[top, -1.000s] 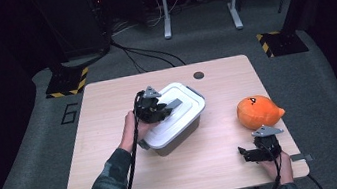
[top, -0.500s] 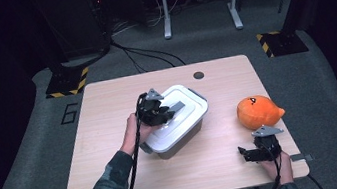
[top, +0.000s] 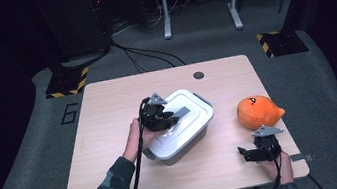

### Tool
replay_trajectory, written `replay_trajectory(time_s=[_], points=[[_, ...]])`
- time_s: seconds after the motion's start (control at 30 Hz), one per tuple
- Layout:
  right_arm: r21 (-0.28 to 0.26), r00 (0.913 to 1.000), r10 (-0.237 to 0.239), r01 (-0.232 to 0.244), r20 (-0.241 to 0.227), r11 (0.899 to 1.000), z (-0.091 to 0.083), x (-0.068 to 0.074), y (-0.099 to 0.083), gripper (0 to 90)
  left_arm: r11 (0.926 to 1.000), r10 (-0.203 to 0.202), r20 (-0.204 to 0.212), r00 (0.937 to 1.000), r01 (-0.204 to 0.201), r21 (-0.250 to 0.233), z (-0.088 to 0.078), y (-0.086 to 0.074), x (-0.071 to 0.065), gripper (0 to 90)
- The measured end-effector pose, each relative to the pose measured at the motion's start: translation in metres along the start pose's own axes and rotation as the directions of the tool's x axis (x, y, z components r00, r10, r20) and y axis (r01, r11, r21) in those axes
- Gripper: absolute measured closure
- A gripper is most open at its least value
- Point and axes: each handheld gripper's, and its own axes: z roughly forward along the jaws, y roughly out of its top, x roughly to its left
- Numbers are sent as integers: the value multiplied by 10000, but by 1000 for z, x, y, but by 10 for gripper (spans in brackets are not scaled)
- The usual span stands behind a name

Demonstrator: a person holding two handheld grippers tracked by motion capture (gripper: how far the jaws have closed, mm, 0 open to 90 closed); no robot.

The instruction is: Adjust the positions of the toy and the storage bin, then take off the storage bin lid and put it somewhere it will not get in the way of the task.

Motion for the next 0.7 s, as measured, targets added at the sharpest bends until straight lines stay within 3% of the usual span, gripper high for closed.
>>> replay_trajectory(time_s=[0.43, 0.7], points=[[-11, 10000, 19, -19, -8, 10000, 0, 0, 0, 136, 9998, 209, -148, 9997, -208, 80, -1, 2, -1, 666], [-17, 10000, 24, -24, -5, 10000, 0, 0, 0, 138, 9997, 141, -216, 9997, -145, -184, -7, 7, -2, 666]])
